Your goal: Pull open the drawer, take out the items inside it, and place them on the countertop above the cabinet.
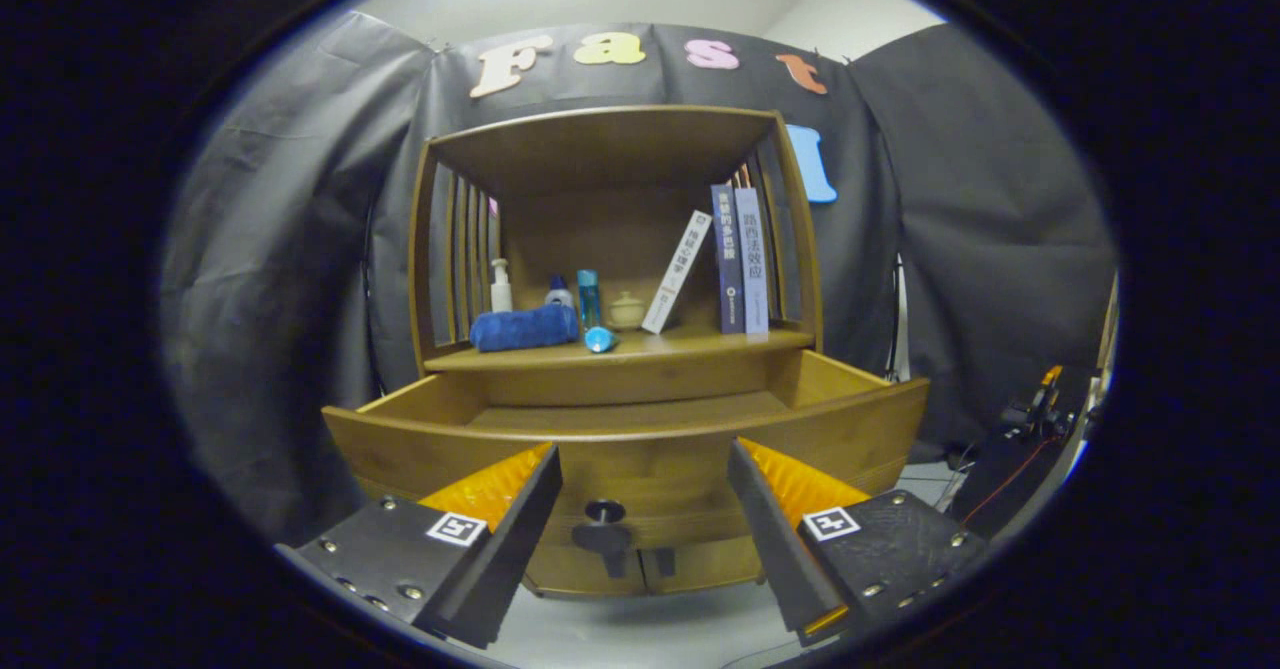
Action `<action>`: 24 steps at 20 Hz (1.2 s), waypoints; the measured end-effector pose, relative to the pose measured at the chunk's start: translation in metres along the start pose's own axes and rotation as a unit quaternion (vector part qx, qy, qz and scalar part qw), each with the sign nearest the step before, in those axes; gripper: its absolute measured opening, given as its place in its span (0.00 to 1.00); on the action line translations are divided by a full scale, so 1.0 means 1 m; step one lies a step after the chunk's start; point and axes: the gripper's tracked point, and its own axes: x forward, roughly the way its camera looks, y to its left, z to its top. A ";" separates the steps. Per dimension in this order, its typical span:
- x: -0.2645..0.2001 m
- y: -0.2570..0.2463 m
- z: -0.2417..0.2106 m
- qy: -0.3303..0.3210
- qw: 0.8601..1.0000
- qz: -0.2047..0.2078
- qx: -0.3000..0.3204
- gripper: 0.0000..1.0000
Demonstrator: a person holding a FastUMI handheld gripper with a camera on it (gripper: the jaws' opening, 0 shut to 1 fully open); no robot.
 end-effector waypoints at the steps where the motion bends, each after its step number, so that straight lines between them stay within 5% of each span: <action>1: 0.005 0.000 -0.007 0.008 1.000 -0.001 -0.001 0.99; 8: 0.037 0.017 -0.049 0.052 0.999 0.011 -0.007 1.00; 24: 0.070 0.014 -0.045 0.020 0.999 0.029 -0.011 0.99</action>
